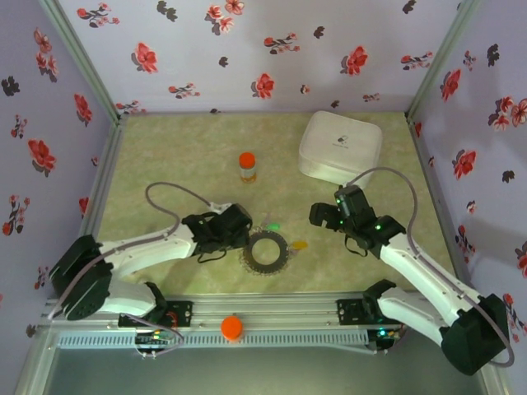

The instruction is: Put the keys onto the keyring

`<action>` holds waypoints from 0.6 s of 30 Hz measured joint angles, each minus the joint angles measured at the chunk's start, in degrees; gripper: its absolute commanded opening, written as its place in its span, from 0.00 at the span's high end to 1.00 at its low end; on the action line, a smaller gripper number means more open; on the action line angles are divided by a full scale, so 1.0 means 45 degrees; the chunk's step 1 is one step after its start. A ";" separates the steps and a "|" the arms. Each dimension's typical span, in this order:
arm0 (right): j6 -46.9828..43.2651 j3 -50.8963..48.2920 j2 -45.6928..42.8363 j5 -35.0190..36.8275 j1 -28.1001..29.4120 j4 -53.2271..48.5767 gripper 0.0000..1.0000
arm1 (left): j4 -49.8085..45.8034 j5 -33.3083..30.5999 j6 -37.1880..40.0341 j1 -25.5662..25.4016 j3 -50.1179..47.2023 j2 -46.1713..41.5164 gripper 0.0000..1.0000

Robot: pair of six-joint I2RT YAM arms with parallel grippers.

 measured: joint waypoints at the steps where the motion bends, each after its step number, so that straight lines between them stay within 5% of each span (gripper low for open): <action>1: -0.0049 0.0000 -0.0136 0.0053 0.0000 -0.0102 0.01 | -0.0015 0.0087 -0.0165 -0.0209 0.0199 0.0340 0.50; 8: -0.0476 -0.0121 -0.1175 0.0287 0.0000 -0.0729 0.01 | -0.0976 0.0588 -0.0855 -0.1773 0.0675 0.1069 0.64; 18: -0.0680 -0.0146 -0.1341 0.0423 0.0000 -0.0908 0.01 | -0.2370 0.1783 0.2375 -0.1724 0.1141 0.1205 0.65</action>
